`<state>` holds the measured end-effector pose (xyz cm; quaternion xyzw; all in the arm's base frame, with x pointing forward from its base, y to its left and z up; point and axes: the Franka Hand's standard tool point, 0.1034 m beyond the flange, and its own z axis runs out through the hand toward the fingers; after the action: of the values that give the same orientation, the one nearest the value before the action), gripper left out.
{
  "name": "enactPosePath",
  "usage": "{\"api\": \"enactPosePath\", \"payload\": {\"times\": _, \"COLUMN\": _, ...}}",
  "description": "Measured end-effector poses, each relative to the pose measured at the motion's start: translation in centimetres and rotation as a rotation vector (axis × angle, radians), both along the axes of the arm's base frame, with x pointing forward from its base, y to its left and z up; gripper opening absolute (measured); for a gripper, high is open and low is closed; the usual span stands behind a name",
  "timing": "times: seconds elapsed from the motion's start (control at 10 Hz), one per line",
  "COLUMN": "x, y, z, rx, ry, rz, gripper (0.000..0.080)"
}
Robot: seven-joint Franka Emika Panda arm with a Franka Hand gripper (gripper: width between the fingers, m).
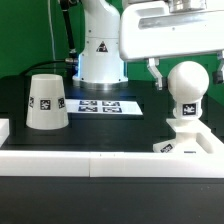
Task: Assemble lamp
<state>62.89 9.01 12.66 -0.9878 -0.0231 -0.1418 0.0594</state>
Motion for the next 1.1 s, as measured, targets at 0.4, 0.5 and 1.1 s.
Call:
{"api": "enactPosePath", "payload": {"times": 0.4, "x": 0.2, "y": -0.3, "z": -0.1, "rx": -0.090, "ry": 0.101, "rz": 0.423, "gripper": 0.0699}}
{"api": "enactPosePath", "payload": {"times": 0.5, "x": 0.1, "y": -0.2, "z": -0.1, "rx": -0.098, "ry": 0.126, "rz": 0.457, "gripper": 0.0699}}
{"api": "enactPosePath", "payload": {"times": 1.1, "x": 0.9, "y": -0.4, "z": -0.7, "rx": -0.180, "ry": 0.122, "rz": 0.773, "gripper": 0.0699}}
